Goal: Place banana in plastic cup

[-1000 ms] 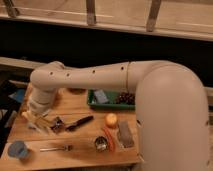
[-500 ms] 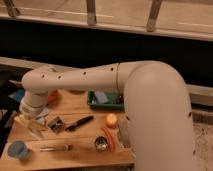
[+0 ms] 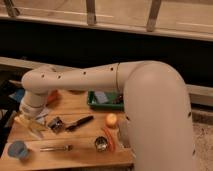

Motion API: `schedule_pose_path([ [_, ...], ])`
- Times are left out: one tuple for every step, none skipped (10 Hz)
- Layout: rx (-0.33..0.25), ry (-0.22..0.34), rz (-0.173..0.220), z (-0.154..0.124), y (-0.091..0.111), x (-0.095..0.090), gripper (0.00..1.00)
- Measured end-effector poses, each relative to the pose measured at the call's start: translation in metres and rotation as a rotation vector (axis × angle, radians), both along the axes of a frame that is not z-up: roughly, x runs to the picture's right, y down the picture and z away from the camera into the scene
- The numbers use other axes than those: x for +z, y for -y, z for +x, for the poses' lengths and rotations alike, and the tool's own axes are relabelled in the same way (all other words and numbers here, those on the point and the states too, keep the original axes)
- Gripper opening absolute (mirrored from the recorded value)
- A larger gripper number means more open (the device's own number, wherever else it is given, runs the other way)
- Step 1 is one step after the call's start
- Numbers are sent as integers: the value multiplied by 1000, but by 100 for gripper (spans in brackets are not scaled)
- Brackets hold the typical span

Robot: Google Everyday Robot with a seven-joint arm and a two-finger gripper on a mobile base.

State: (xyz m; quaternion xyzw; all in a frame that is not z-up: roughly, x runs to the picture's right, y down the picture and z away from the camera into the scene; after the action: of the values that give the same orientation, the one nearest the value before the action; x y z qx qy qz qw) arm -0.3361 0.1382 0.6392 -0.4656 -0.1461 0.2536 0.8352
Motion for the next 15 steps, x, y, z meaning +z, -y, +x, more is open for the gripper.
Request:
schedule_pose_path([
  [-22,-4,13,-6,-2,-2,0],
  [-47,0,18,-18,-7,-5,0],
  [-58,2,20,-24,-10,-6,0],
  [-64,10,21,-31,-14,-7,0],
  [-71,18,17,-37,-18,-7,0],
  [-77,27,13,-44,-21,-7,0],
  [-93,45,8,-54,-27,-7,0],
  [-107,55,4,-62,-32,-6,0],
  [-119,66,-2,-69,-37,-7,0],
  [-139,84,-13,-79,-47,-7,0],
  [-148,94,-22,-84,-52,-7,0],
  [-155,105,-33,-89,-59,-8,0],
  [-153,105,-33,-89,-59,-8,0],
  [-152,104,-33,-89,-58,-8,0],
  [-151,103,-33,-88,-58,-7,0],
])
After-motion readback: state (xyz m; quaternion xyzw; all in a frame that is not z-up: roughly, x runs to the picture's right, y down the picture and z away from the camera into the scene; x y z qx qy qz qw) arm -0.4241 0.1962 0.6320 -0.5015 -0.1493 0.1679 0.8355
